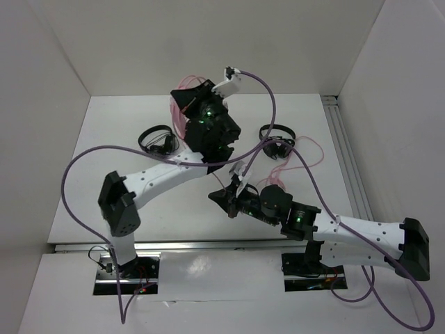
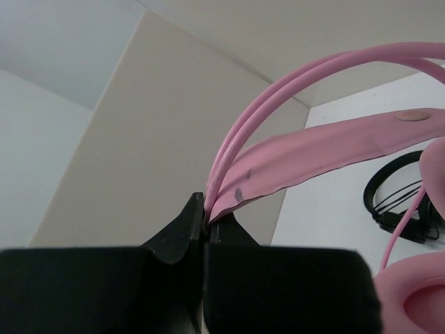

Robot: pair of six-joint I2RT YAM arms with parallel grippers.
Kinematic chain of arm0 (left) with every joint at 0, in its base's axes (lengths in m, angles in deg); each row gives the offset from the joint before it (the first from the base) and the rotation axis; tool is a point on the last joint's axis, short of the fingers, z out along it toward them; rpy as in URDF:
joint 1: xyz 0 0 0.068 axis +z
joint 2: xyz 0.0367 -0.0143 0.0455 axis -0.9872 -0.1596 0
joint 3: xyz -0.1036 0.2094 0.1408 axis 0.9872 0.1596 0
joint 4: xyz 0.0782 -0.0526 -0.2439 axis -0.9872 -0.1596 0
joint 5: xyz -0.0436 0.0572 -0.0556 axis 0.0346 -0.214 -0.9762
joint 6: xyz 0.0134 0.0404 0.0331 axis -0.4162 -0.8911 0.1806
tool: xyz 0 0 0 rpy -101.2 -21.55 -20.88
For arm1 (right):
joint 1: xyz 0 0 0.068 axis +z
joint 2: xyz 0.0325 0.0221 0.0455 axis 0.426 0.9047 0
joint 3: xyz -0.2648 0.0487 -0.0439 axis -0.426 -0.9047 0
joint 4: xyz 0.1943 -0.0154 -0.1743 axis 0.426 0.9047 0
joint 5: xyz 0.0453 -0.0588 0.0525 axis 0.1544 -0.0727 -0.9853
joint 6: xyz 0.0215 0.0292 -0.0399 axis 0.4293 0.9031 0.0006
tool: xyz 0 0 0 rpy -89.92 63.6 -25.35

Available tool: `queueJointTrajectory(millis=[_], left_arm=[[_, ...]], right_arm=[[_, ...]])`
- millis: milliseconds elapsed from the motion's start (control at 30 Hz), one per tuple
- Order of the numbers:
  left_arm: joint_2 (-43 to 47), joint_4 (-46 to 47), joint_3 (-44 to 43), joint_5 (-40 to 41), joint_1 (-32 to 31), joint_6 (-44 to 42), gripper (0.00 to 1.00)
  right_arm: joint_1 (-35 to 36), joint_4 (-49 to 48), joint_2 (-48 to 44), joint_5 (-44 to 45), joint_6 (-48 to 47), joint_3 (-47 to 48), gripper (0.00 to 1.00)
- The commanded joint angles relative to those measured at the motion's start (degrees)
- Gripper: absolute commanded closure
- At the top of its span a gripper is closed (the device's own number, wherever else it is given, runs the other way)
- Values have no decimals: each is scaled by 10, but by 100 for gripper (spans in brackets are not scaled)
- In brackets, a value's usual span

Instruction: Wrap the headphones

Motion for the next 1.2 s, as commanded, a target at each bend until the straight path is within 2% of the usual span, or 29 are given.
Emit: queueJointTrajectory(millis=[0,67,167,200,233,267,300,333,367,433,533,600,667,700,800,833,867,900,933,967,1000,1100,1133,1167], left_arm=[[146,210,18,18,-28,75,100],[171,122,30,11,-36,185,100],[163,-34,30,-4,-36,270,100],[147,-53,17,-4,-36,285,100],[100,-41,-15,-4,-36,253,100],[67,15,-42,-4,-36,191,100],[28,136,-80,3,-36,69,100],[21,64,-87,3,-36,135,100],[3,20,-87,3,-36,161,100],[-3,68,-102,9,-43,114,100],[14,201,-138,15,-79,-14,100],[42,202,-175,15,-106,-5,100],[86,115,-188,15,-144,90,100],[99,27,-188,-5,-174,124,100],[148,-158,-180,-48,-187,344,100],[158,-330,-180,-73,-187,421,100],[166,-485,-187,-106,-187,653,100],[147,-648,-284,-147,-187,790,100],[120,-796,-355,-254,-172,892,100],[92,-946,-413,-306,-134,985,100],[52,-966,-472,-341,-120,997,100],[42,-961,-446,-373,-87,1017,100],[37,-990,-446,-422,-71,1047,100],[37,-1027,-446,-473,-16,1147,100]], right_arm=[[5,-6,-14,-11,-3,4,100],[11,-6,-14,-24,-3,4,100],[22,-6,-22,-39,-3,4,100],[28,-1,-22,-39,-3,4,100],[28,-1,-36,-39,-3,4,100],[33,6,-42,-39,-3,-2,100],[33,15,-48,-39,-3,-2,100],[39,25,-62,-39,-3,-8,100],[39,31,-68,-39,-3,-8,100],[39,41,-89,-33,2,-13,100],[39,49,-110,-33,7,-26,100],[39,49,-120,-33,7,-31,100],[44,49,-115,-33,7,-32,100],[44,49,-105,-40,7,-26,100],[44,35,-87,-53,7,-26,100],[44,27,-87,-53,7,-26,100],[44,26,-82,-53,7,-26,100],[44,26,-76,-53,7,-26,100],[44,26,-75,-53,7,-26,100],[49,26,-70,-53,7,-21,100],[49,26,-70,-53,2,-21,100],[54,39,-70,-53,2,-15,100],[54,39,-70,-53,2,-15,100],[54,39,-70,-53,2,-15,100]])
